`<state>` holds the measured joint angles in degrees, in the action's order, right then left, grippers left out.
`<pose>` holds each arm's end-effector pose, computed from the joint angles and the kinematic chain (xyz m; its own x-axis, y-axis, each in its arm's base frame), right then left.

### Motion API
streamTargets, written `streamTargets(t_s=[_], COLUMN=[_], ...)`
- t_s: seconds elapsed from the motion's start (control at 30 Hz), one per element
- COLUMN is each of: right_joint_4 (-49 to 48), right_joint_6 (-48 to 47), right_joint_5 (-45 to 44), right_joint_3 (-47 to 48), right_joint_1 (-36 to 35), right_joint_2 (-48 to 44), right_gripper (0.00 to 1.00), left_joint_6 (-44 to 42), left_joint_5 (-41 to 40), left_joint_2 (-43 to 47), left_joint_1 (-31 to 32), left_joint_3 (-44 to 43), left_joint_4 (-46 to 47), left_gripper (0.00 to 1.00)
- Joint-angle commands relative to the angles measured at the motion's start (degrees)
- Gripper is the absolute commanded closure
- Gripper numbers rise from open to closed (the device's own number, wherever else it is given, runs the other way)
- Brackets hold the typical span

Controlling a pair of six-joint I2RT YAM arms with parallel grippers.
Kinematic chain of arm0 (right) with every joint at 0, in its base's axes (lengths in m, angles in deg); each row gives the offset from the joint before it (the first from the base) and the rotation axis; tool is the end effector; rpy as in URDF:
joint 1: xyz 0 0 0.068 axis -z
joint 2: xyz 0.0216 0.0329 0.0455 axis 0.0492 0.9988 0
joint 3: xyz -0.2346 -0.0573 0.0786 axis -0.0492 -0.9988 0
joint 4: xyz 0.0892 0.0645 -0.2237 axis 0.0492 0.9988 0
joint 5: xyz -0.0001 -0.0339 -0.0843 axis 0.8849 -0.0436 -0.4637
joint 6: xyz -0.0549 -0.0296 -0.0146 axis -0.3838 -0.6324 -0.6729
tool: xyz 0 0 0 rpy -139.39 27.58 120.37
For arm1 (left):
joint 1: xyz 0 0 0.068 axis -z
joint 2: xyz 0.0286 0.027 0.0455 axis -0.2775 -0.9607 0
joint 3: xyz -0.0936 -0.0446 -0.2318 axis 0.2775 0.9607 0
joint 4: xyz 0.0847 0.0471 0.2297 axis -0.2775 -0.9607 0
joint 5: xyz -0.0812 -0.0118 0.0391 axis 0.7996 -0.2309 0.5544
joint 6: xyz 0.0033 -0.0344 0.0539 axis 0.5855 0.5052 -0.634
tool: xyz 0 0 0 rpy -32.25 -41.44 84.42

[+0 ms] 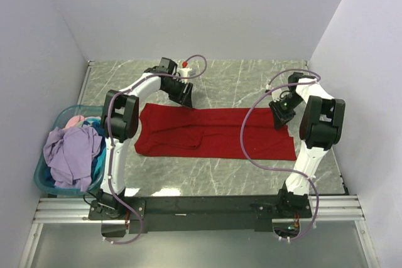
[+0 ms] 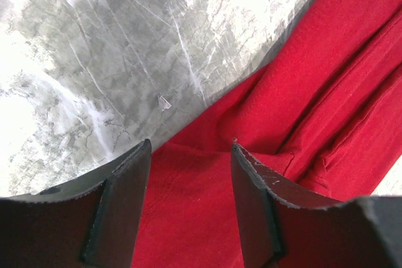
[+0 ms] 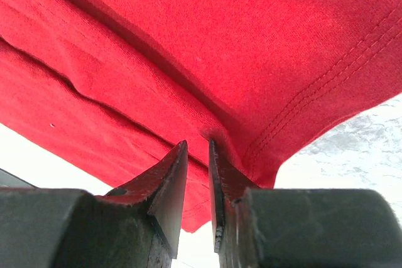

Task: Fold and stack the t-shirts
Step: Fold the tshirt

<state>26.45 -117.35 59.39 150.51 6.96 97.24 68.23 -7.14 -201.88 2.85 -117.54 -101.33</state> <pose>0.3536 -0.0446 0.1474 -0.8630 -0.4658 -0.1954 -0.5034 0.8250 0.2567 0.4337 -0.1778 0.1524 -0.7647 0.3724 -0.5258 0.6147 0.6664 -0.4220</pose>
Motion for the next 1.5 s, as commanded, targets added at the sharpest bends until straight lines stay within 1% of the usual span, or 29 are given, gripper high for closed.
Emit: streamTargets(t_s=[0.0,0.1,0.13,0.2,0.23,0.3,0.33,0.4,0.43,0.5,0.67,0.93,1.03,1.13,1.27,1.47], right_joint_4=[0.4,0.66,0.84,1.01,1.1,1.36,1.19,0.93,0.93,0.66,0.31,-0.48,-0.74,-0.57,-0.4,1.36], right_joint_6=[-1.19,-1.45,-1.36,-1.54,-1.63,-1.98,-2.07,-2.42,-2.59,-3.03,-3.3,-4.17,-4.7,-5.49,-6.63,-8.48], right_joint_5=[-0.61,-0.7,-0.53,-0.53,-0.53,-0.7,-0.79,-1.05,-1.05,-1.4,-2.28,-4.48,-5.18,-5.89,-6.68,-5.72], right_joint_3=[-0.79,-0.7,-0.53,-0.44,-0.44,-0.44,-0.61,-0.79,-0.96,-1.23,-1.93,-4.03,-4.74,-5.53,-7.11,-7.73], right_joint_1=[0.33,0.41,0.5,0.59,0.59,0.68,0.77,0.94,1.03,1.2,1.21,1.21,1.38,1.56,2.0,2.78], right_joint_2=[-3.66,-3.92,-4.01,-4.1,-4.19,-4.54,-5.06,-5.5,-5.94,-6.38,-6.47,-7.17,-8.14,-8.84,-9.9,-12.27], right_gripper=[0.72,0.72,0.72,0.71,0.71,0.69,0.69,0.67,0.66,0.65,0.65,0.66,0.7,0.81,0.87,0.85], left_joint_6=[0.44,0.08,-0.09,-0.09,-0.09,-0.36,-0.44,-0.53,-0.53,-0.44,-0.62,-1.41,-2.02,-2.2,-2.47,-1.59], left_joint_5=[-0.1,0.43,0.78,1.31,1.39,1.48,1.48,1.57,1.66,2.36,3.15,3.59,3.59,3.33,2.45,2.01], left_joint_2=[-0.75,-0.66,-0.48,0.13,0.48,1.88,2.41,4.25,4.87,6.98,11.3,19.46,22.45,25.44,29.39,31.07], left_joint_1=[0.2,0.2,0.2,0.2,0.2,0.2,0.2,0.2,0.2,0.2,0.72,1.69,2.04,2.31,3.01,4.59], left_joint_3=[-0.48,-0.66,-0.65,-0.57,-0.13,0.48,1.27,1.98,2.77,3.82,6.55,14.89,18.76,23.06,27.9,32.74], left_joint_4=[0.74,0.13,-0.14,-0.58,-0.49,-0.67,-0.58,-0.58,-0.75,-0.93,-2.25,-3.74,-4.09,-4.18,-3.57,-2.34], left_gripper=[0.42,0.47,0.54,0.64,0.72,0.78,0.85,0.9,0.95,0.99,0.99,0.99,1.0,1.0,1.0,1.0])
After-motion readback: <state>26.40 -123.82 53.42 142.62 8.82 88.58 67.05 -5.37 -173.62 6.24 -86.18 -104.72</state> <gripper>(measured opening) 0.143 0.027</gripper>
